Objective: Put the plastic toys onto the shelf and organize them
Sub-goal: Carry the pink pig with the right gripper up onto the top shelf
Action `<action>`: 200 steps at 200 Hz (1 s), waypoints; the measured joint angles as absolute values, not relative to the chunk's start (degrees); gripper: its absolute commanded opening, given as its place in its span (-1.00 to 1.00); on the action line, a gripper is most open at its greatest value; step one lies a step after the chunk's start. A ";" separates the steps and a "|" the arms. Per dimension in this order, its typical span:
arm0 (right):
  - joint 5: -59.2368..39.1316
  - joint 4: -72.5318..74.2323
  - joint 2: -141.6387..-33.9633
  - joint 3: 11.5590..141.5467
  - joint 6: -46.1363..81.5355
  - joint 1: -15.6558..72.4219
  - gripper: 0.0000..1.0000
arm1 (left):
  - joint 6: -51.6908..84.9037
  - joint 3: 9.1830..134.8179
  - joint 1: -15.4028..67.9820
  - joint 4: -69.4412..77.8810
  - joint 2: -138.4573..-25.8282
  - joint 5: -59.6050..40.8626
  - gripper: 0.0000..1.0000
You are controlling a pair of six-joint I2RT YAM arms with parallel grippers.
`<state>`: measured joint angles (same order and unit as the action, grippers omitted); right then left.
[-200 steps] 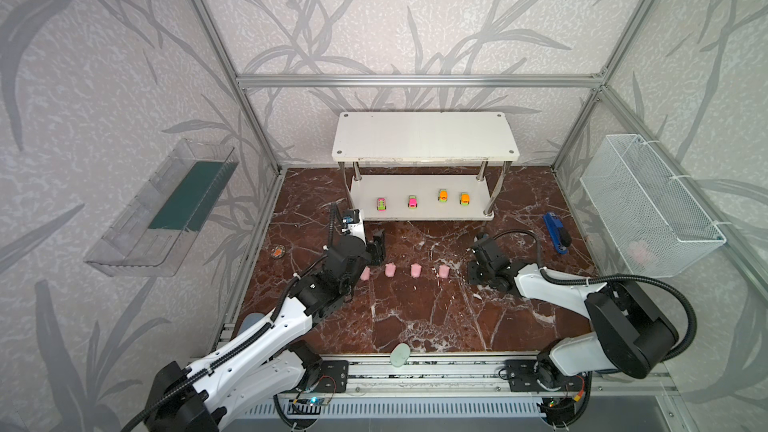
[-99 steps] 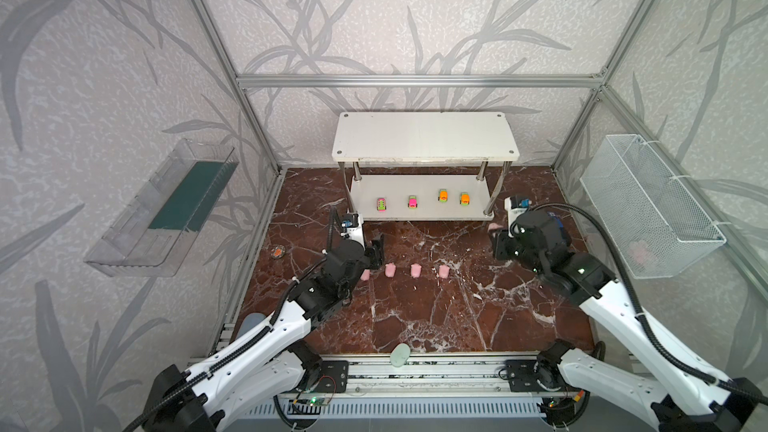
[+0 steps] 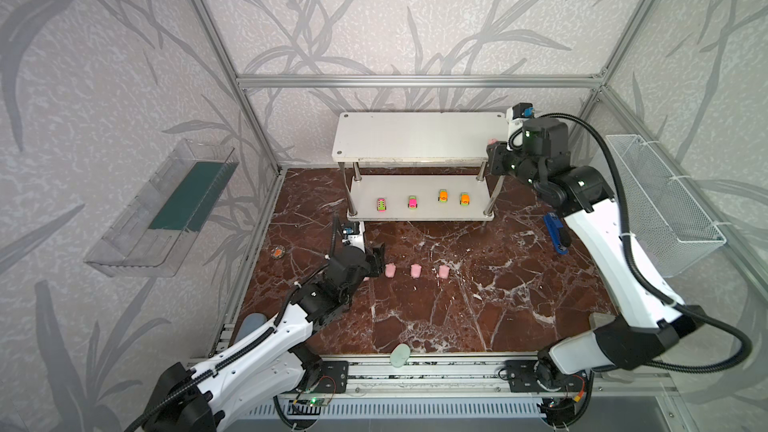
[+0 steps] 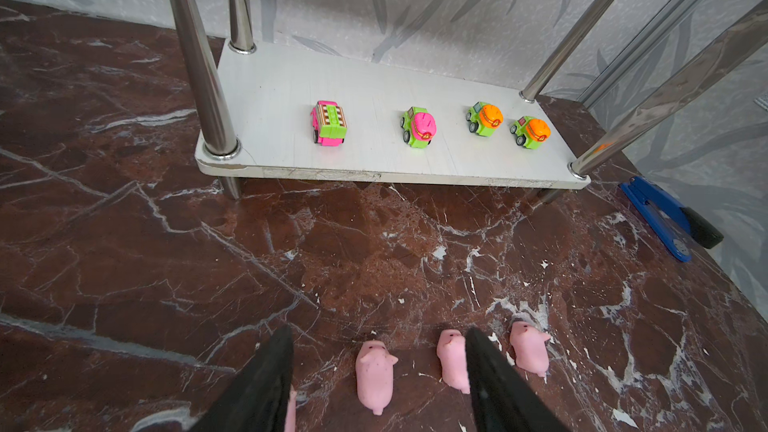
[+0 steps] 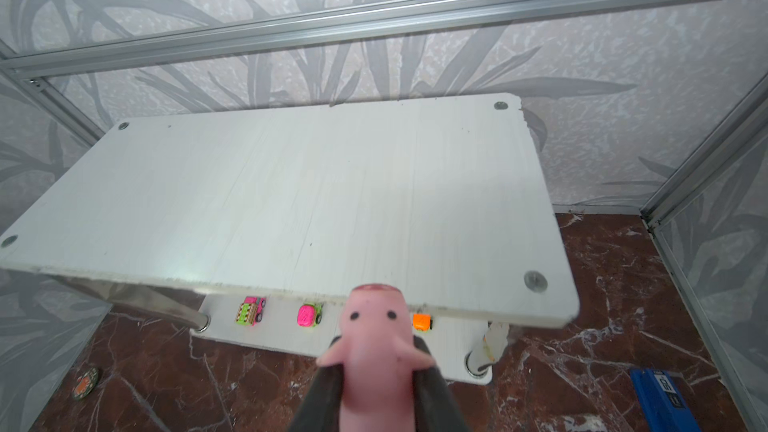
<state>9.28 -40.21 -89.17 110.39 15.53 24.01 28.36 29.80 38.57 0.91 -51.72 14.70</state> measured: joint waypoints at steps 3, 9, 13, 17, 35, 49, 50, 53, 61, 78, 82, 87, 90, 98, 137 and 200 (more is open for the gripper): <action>9.02 -40.58 -90.41 111.79 15.42 23.68 -0.49 | 28.45 29.74 38.54 0.93 -51.72 14.68 0.28; 8.49 -41.25 -93.21 114.78 15.25 23.18 -0.49 | 28.56 29.58 38.54 1.08 -51.75 14.63 0.28; 8.27 -41.95 -95.07 116.79 15.11 22.83 -0.49 | 28.64 29.52 38.54 1.17 -51.75 14.59 0.28; 7.97 -42.59 -96.60 118.69 15.05 22.52 -0.49 | 28.71 29.50 38.54 1.21 -51.77 14.50 0.28; 7.14 -45.63 -104.53 128.55 14.57 21.26 -0.50 | 28.86 29.50 38.54 2.04 -52.01 14.22 0.28; 6.81 -48.38 -109.47 135.11 14.17 20.45 -0.50 | 29.06 29.50 38.48 2.59 -52.40 13.82 0.28; 6.76 -48.73 -109.86 135.72 14.11 20.36 -0.50 | 29.06 29.50 38.46 2.61 -52.45 13.82 0.28; 6.74 -49.39 -110.89 137.14 14.02 20.18 -0.50 | 29.10 29.50 38.44 2.72 -52.60 13.78 0.28; 6.76 -51.16 -113.32 140.86 13.78 19.70 -0.50 | 29.12 29.50 38.33 3.01 -52.97 13.56 0.28; 6.81 -54.92 -117.84 148.44 13.34 18.96 -0.50 | 29.15 29.50 38.17 3.44 -53.65 13.32 0.28; 6.81 -55.81 -118.87 150.23 13.28 18.79 -0.50 | 29.15 29.50 38.17 3.51 -53.80 13.30 0.28; 6.81 -56.80 -119.87 152.03 13.21 18.65 -0.50 | 29.15 29.50 38.17 3.57 -53.93 13.21 0.28; 6.83 -57.47 -120.51 153.34 13.19 18.50 -0.50 | 29.15 29.50 38.17 3.57 -54.02 13.17 0.28; 6.83 -58.78 -121.69 155.52 13.17 18.24 -0.50 | 29.17 29.50 38.17 3.73 -54.26 13.06 0.28; 6.37 -62.19 -122.45 156.31 13.23 16.84 -0.50 | 29.15 29.50 37.91 4.91 -55.66 12.03 0.28; 5.23 -59.40 -119.31 147.96 13.43 15.79 -0.49 | 29.19 29.50 37.69 5.96 -57.47 10.68 0.28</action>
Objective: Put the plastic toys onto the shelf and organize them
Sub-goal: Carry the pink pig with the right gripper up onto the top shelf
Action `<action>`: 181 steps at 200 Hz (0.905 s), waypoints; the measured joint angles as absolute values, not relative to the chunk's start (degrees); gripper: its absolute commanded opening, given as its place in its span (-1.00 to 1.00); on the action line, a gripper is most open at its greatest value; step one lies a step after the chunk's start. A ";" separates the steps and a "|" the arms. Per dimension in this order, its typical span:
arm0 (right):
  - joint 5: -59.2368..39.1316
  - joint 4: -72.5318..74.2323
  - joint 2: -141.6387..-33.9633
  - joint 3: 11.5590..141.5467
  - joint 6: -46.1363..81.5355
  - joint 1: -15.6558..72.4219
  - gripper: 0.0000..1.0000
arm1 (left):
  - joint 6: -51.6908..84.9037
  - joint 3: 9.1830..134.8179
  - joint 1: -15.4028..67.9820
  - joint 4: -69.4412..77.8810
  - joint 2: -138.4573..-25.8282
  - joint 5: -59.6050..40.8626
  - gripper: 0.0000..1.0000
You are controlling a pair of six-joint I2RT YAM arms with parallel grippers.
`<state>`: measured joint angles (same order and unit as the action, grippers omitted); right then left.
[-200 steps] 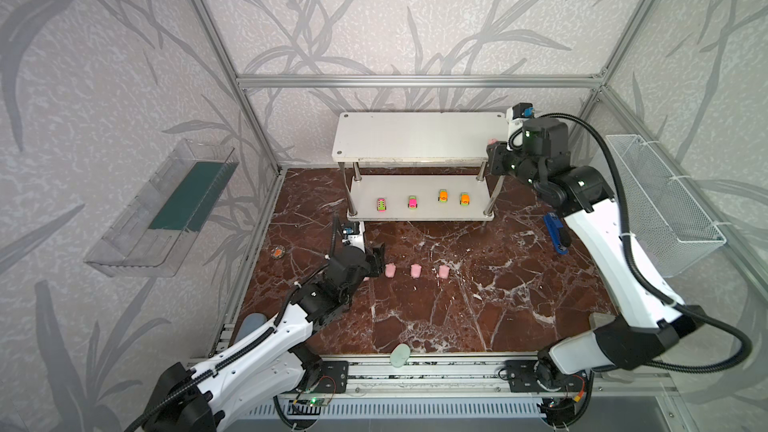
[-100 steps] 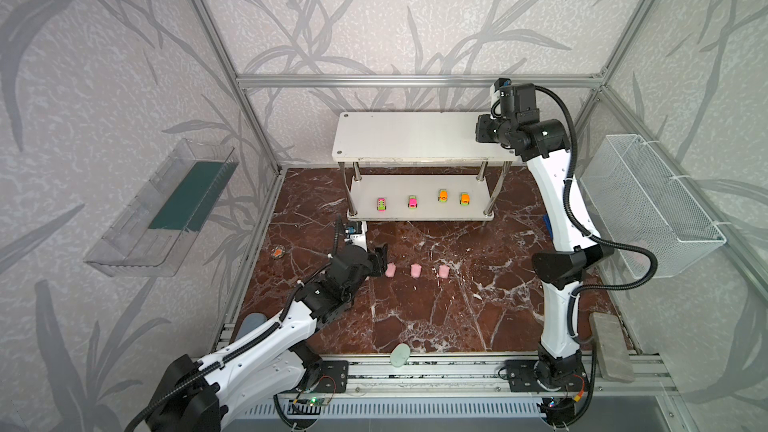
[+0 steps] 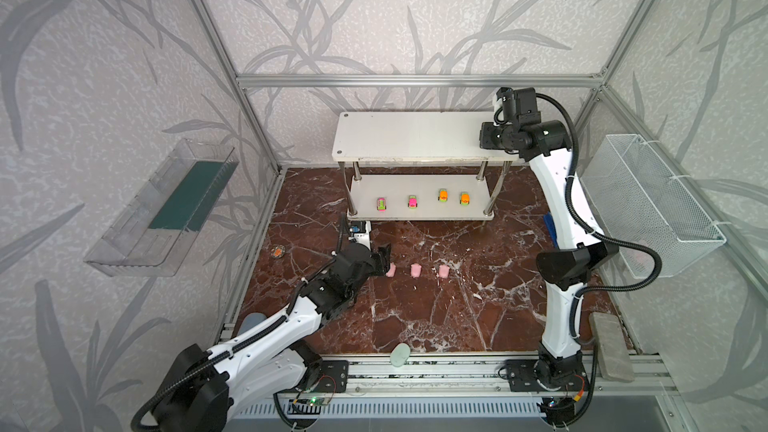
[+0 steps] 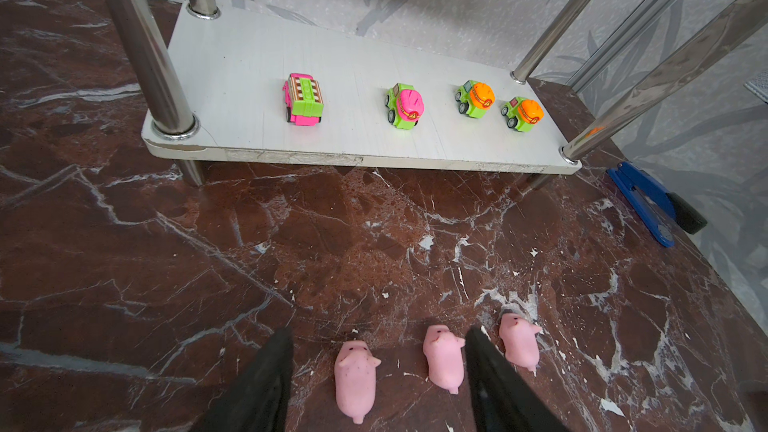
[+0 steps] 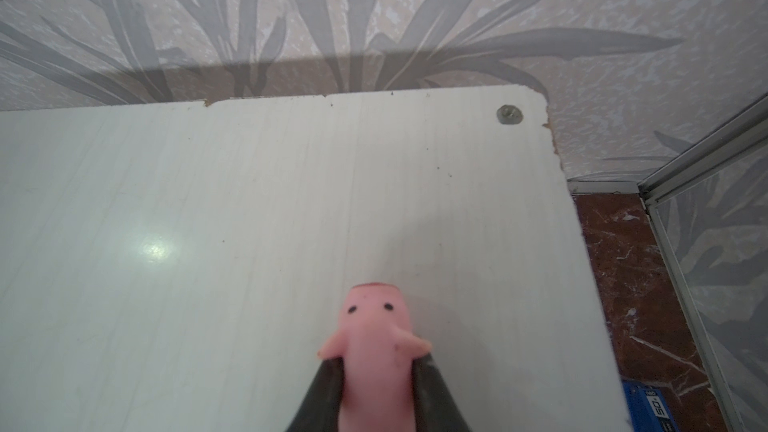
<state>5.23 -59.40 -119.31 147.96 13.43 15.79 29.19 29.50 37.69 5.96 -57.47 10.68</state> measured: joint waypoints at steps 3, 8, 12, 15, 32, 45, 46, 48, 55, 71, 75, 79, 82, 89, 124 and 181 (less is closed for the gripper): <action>5.15 -59.40 -119.28 147.96 13.41 15.73 -0.49 | 29.21 29.50 37.69 6.00 -57.49 10.61 0.28; 4.99 -59.40 -119.28 147.96 13.41 15.64 -0.49 | 29.21 29.50 37.69 6.04 -57.49 10.59 0.28; 4.89 -59.40 -119.28 147.96 13.41 15.57 -0.48 | 29.21 29.50 37.69 6.07 -57.49 10.57 0.28; 4.82 -59.40 -119.28 147.96 13.41 15.53 -0.48 | 29.23 29.50 37.69 6.09 -57.47 10.57 0.28; 4.49 -59.40 -119.28 147.96 13.39 15.42 -0.43 | 29.36 29.50 37.63 6.09 -57.49 10.48 0.28; 4.43 -59.40 -119.28 147.98 13.37 15.35 -0.37 | 29.54 29.50 37.58 6.11 -57.47 10.39 0.28; 4.43 -59.42 -119.28 147.98 13.39 15.35 -0.37 | 29.54 29.50 37.58 6.11 -57.47 10.39 0.28; 4.40 -59.42 -119.28 147.98 13.41 15.33 -0.36 | 29.56 29.50 37.58 6.11 -57.49 10.37 0.28; 4.43 -59.42 -119.28 148.00 13.39 15.27 -0.33 | 29.58 29.50 37.54 6.11 -57.49 10.37 0.28; 4.45 -59.44 -119.28 148.03 13.19 15.14 -0.29 | 29.58 29.50 37.47 6.13 -57.47 10.33 0.28; 4.45 -59.44 -119.28 148.03 13.21 15.14 -0.27 | 29.61 29.50 37.47 6.13 -57.49 10.35 0.28; 4.47 -59.44 -119.28 148.07 13.17 15.07 -0.27 | 29.61 29.50 37.47 6.13 -57.47 10.35 0.28; 4.47 -59.44 -119.28 148.07 13.19 15.07 -0.26 | 29.61 29.50 37.47 6.13 -57.47 10.35 0.28; 4.49 -59.46 -119.28 148.09 13.15 15.00 -0.23 | 29.61 29.50 37.43 6.13 -57.49 10.35 0.28; 4.58 -59.66 -119.28 148.33 12.51 14.85 -0.11 | 29.67 29.50 37.36 6.61 -57.49 10.33 0.28; 4.89 -61.19 -119.31 149.32 12.34 14.66 -0.01 | 29.80 29.50 37.30 7.33 -57.49 10.15 0.28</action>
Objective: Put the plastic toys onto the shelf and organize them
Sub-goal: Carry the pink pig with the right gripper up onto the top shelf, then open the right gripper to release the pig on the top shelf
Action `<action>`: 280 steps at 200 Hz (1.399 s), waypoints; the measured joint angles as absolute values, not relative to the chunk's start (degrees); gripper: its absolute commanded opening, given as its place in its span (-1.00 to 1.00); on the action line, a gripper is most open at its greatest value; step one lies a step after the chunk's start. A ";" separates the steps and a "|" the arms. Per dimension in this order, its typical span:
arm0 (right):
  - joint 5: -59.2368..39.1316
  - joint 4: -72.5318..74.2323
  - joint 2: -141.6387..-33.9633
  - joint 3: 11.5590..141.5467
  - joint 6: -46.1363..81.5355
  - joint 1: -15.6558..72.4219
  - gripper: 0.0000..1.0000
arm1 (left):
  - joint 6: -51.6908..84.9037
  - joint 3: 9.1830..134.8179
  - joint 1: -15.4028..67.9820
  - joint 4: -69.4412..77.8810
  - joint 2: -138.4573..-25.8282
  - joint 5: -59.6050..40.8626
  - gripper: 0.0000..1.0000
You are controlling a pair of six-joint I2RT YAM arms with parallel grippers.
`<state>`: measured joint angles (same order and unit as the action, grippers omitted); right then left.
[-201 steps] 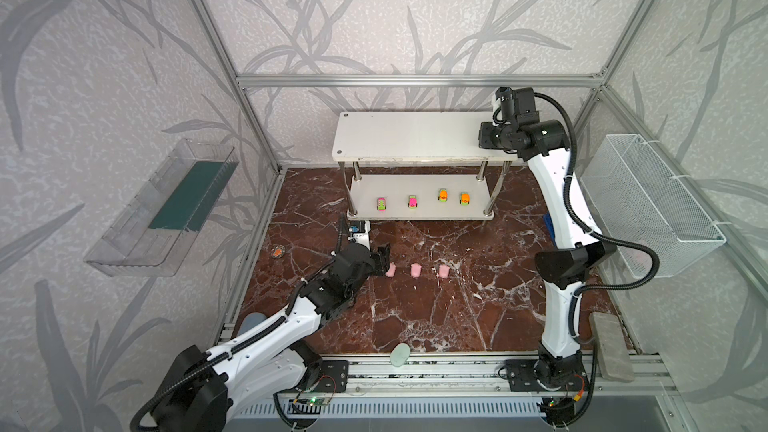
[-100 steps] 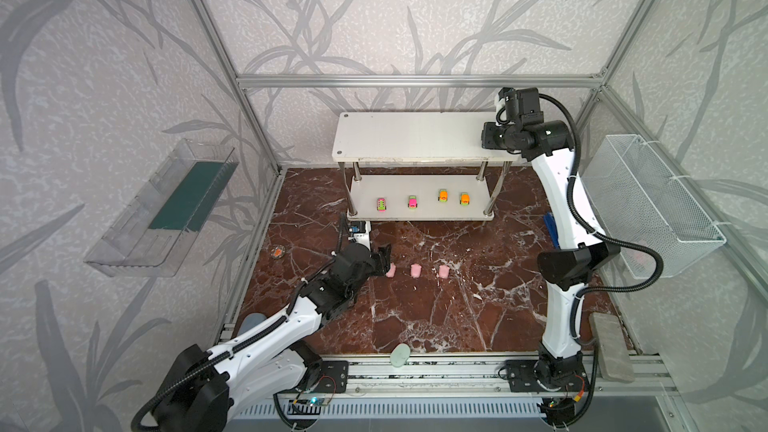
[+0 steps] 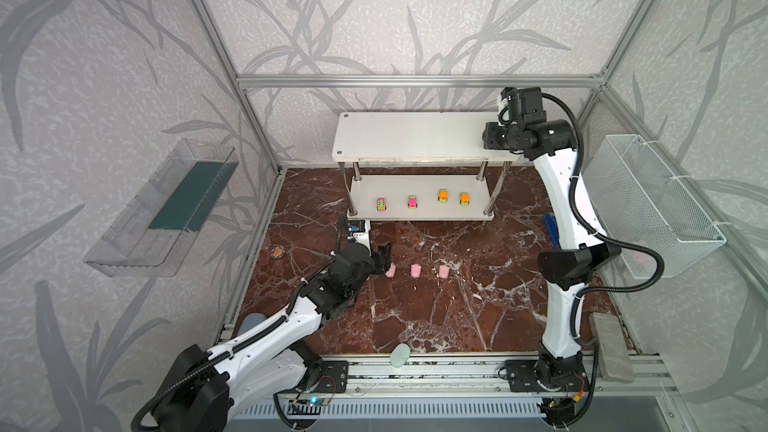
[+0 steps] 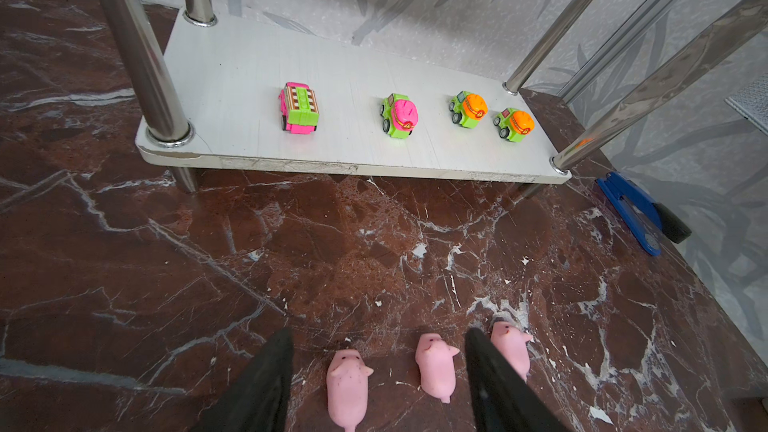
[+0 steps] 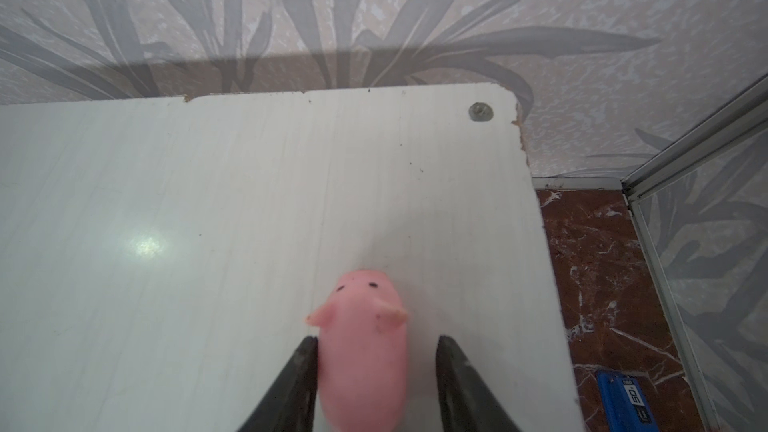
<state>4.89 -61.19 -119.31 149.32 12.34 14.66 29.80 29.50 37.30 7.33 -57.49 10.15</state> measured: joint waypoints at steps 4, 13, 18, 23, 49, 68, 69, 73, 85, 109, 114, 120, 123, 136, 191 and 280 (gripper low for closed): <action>4.89 -61.19 -119.31 149.32 12.32 14.66 0.01 | 29.80 29.50 37.30 7.33 -57.49 10.15 0.28; 4.84 -61.14 -119.31 149.32 12.40 14.61 0.06 | 29.80 29.50 37.30 7.33 -57.47 10.15 0.28; 4.82 -61.10 -119.28 149.32 12.34 14.61 0.08 | 29.80 29.50 37.28 7.33 -57.47 10.13 0.28; 4.62 -61.06 -119.20 149.32 12.34 14.61 0.11 | 29.80 29.50 37.26 7.33 -57.47 10.15 0.28; 3.42 -59.99 -117.58 148.55 12.51 14.61 0.20 | 29.85 29.43 37.15 7.33 -57.45 10.15 0.28; 2.42 -58.65 -114.26 146.32 12.60 14.61 0.23 | 30.04 29.15 37.04 7.38 -57.32 10.15 0.28; 2.42 -58.59 -114.10 146.19 12.58 14.61 0.23 | 30.04 29.10 37.01 7.38 -57.30 10.13 0.28; 2.24 -58.19 -113.16 145.47 12.58 14.61 0.23 | 30.06 29.06 36.99 7.38 -57.28 10.15 0.28; 1.80 -56.73 -109.71 142.26 12.58 14.61 0.24 | 30.15 28.84 36.99 7.35 -57.14 10.13 0.28; 0.71 -50.39 -98.45 128.42 13.04 14.63 0.27 | 30.20 28.75 36.97 7.35 -56.86 10.15 0.28; 0.56 -48.51 -95.35 124.31 13.21 14.63 0.27 | 30.20 28.73 36.97 7.35 -56.77 10.15 0.28; 0.34 -46.24 -91.35 118.87 13.45 14.70 0.27 | 30.20 28.73 36.95 7.35 -56.66 10.15 0.28; 0.34 -45.10 -89.43 116.31 13.54 14.81 0.27 | 30.20 28.73 36.95 7.35 -56.62 10.17 0.28; 0.64 -40.56 -80.66 105.19 13.91 15.77 0.25 | 30.22 28.73 36.93 7.35 -56.40 10.20 0.28; 8.80 -32.10 -55.24 71.64 14.13 33.65 0.23 | 30.09 28.73 36.53 7.35 -56.01 10.46 0.25; 16.93 -30.61 -58.61 45.34 30.94 49.71 0.25 | 30.72 28.73 36.29 7.38 -56.03 12.08 0.24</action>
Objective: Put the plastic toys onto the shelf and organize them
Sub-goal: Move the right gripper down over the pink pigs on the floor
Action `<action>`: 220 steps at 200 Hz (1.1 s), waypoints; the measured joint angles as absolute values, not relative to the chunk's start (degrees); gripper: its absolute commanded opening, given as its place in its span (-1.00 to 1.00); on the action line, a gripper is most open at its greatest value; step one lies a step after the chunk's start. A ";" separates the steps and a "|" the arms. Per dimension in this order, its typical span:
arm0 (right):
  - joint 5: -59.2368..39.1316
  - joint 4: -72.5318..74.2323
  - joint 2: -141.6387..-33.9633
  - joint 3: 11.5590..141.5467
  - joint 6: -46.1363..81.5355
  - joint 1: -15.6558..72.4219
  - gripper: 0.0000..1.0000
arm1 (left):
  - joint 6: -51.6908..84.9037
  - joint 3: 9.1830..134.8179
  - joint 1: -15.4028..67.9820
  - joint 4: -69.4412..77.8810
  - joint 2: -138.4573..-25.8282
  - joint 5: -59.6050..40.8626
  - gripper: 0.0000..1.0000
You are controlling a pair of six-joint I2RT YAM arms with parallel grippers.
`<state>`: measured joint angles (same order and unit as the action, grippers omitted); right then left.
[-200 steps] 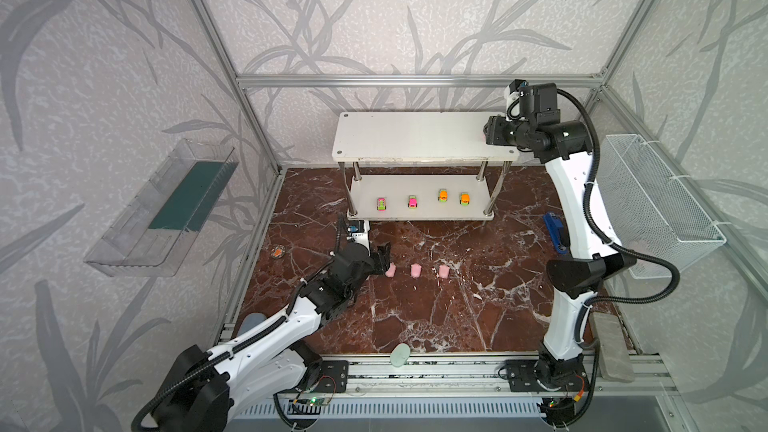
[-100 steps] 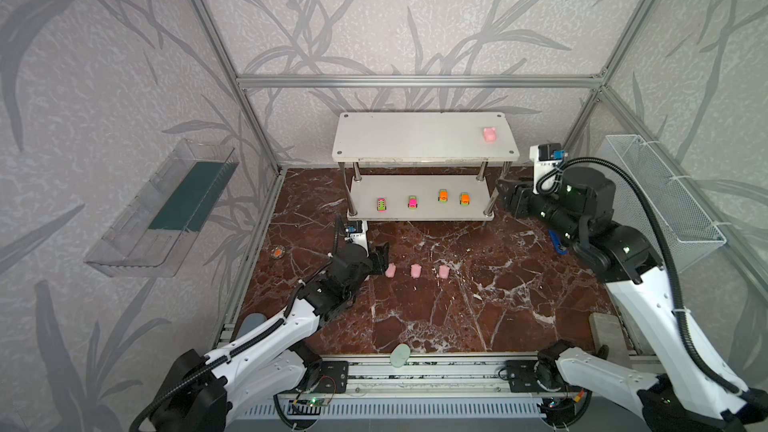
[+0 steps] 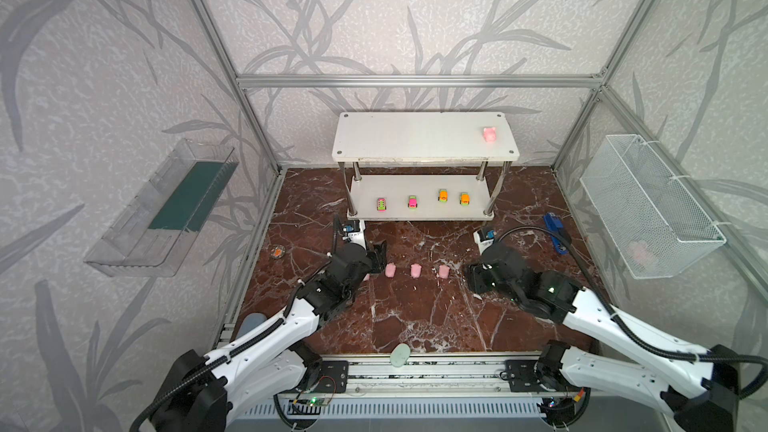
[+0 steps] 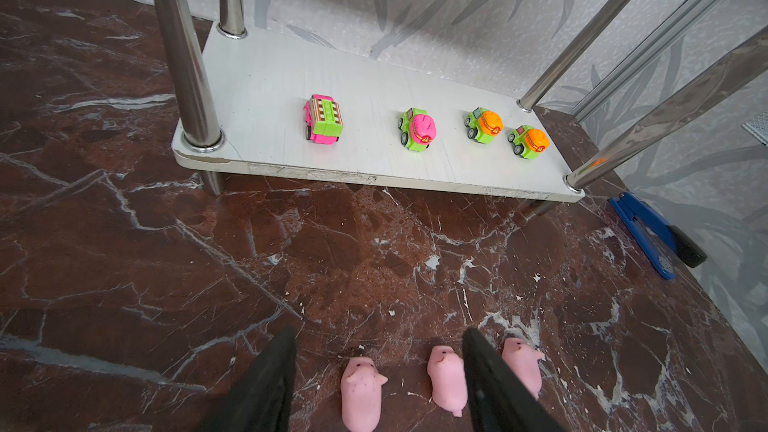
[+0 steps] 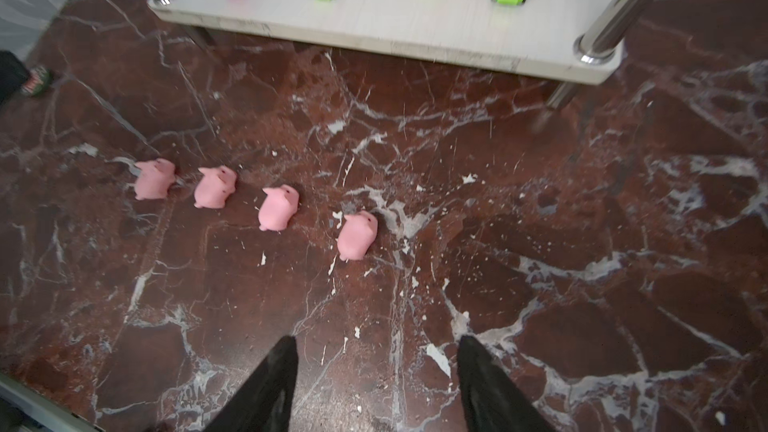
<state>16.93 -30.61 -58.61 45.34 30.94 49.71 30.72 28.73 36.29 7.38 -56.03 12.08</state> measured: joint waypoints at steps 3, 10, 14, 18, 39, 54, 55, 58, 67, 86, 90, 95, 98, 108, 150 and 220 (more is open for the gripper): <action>16.93 -30.24 -59.90 45.25 31.73 50.04 0.25 | 30.76 28.67 36.29 7.40 -56.03 12.14 0.24; 16.95 -29.43 -62.28 45.25 32.84 50.57 0.25 | 30.89 28.53 36.29 7.49 -56.03 12.29 0.24; 16.91 -28.88 -63.44 45.25 33.50 50.83 0.24 | 31.05 28.38 36.29 7.64 -56.03 12.38 0.24; 16.95 -28.36 -64.77 45.25 34.33 51.16 0.24 | 31.11 28.18 36.29 7.77 -56.03 12.43 0.24; 16.84 -25.98 -71.13 45.50 37.26 52.36 0.25 | 31.62 26.79 36.29 8.03 -56.01 12.82 0.23; 16.56 -24.88 -75.61 46.15 39.18 52.84 0.27 | 31.83 25.82 36.25 7.97 -56.01 13.04 0.24; 16.53 -24.82 -75.81 46.17 39.24 52.86 0.27 | 31.83 25.76 36.25 7.97 -56.01 13.06 0.24; 16.49 -24.56 -76.69 46.30 39.68 52.90 0.27 | 31.90 25.63 36.25 7.95 -56.01 13.10 0.24; 16.43 -23.99 -78.76 46.68 40.64 53.06 0.28 | 32.01 25.47 36.23 7.77 -56.01 13.21 0.23; 16.14 -22.72 -82.65 47.33 42.04 53.36 0.28 | 32.10 25.43 36.18 7.88 -56.01 13.41 0.24; 16.01 -22.57 -83.33 47.46 42.22 53.41 0.28 | 32.10 25.43 36.16 7.92 -56.01 13.41 0.24; 16.01 -22.37 -84.23 47.75 42.48 53.47 0.28 | 32.12 25.43 36.03 7.99 -56.01 13.41 0.24; 15.99 -22.37 -84.66 47.92 42.50 53.47 0.28 | 32.12 25.43 36.03 8.01 -56.01 13.41 0.24; 16.01 -22.13 -86.37 48.64 42.94 53.56 0.28 | 32.14 25.43 35.97 8.19 -56.01 13.41 0.24; 17.85 -20.91 -90.96 50.83 43.68 53.58 0.27 | 32.16 25.43 35.77 8.69 -56.03 13.39 0.24; 21.89 -20.86 -97.08 53.52 45.41 53.58 0.20 | 32.18 25.36 35.33 9.61 -57.67 12.93 0.23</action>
